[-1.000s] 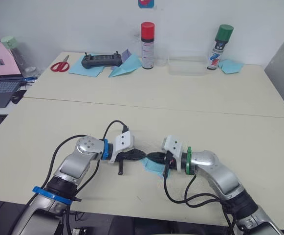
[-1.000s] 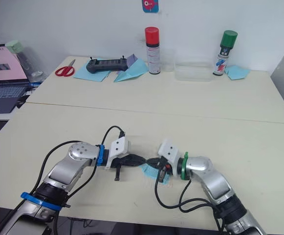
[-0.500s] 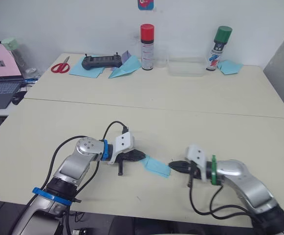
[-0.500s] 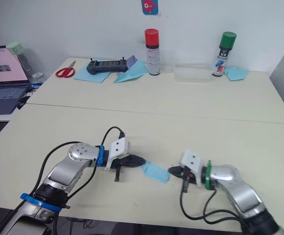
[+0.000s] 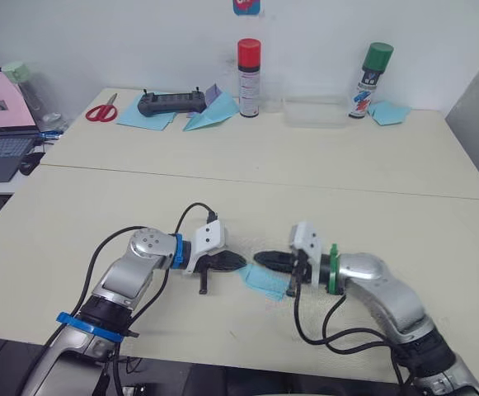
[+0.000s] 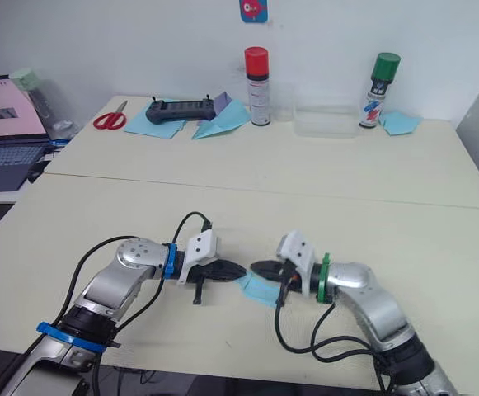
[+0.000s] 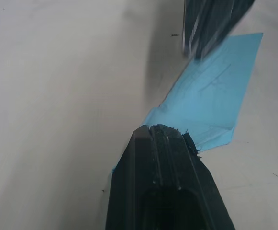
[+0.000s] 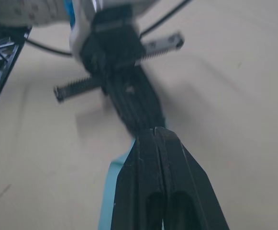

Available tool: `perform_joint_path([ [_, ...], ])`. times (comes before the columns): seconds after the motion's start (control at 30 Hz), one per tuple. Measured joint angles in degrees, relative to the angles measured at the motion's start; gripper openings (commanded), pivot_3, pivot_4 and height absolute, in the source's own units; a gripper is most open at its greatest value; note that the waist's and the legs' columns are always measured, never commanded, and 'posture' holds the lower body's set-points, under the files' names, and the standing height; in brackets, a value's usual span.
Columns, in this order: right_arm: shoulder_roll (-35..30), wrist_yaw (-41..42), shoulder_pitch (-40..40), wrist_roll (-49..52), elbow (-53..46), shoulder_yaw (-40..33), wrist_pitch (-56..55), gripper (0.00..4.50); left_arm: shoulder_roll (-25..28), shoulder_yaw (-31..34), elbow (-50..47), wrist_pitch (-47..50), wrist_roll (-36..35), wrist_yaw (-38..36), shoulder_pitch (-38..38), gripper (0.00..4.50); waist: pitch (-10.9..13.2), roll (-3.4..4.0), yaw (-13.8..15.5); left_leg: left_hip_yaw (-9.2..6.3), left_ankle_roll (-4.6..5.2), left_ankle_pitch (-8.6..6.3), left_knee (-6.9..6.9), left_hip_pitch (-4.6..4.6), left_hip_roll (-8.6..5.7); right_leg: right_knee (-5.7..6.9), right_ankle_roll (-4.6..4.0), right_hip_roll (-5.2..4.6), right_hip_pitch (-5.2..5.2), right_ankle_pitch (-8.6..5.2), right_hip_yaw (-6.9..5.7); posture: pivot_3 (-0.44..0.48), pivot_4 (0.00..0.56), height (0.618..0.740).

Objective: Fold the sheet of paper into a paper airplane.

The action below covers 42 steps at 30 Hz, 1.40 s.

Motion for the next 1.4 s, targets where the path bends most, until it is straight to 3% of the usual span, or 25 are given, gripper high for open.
perform_joint_path([
  [0.43,-1.3,1.1,0.0,-4.5,1.5,2.0,-3.9,0.02,-4.5,1.1,-5.1,11.1,-6.3,2.0,-0.9,0.00,0.1,-0.09,-0.3,0.00,0.00,0.00,-0.04,-0.04,0.05,0.02,0.06,0.05,-0.08,0.03,0.01,0.000,0.150,0.740],
  [0.9,-2.1,1.2,0.4,-4.8,1.2,1.3,-3.6,0.02,-2.5,1.1,4.8,-4.3,-2.6,4.0,1.7,0.00,0.1,-0.07,-0.6,0.09,0.00,0.01,-0.06,0.39,0.15,0.05,-0.29,0.06,0.20,-0.09,0.06,0.000,0.150,0.740],
  [1.4,-1.0,2.5,0.5,-4.6,1.8,1.1,-4.0,0.02,5.2,11.3,11.4,-7.7,-2.4,8.1,2.5,0.00,0.1,-0.15,-1.9,0.33,-0.02,0.01,-0.74,0.78,0.30,0.09,-0.27,0.11,0.13,-0.06,0.13,0.000,0.150,0.740],
])
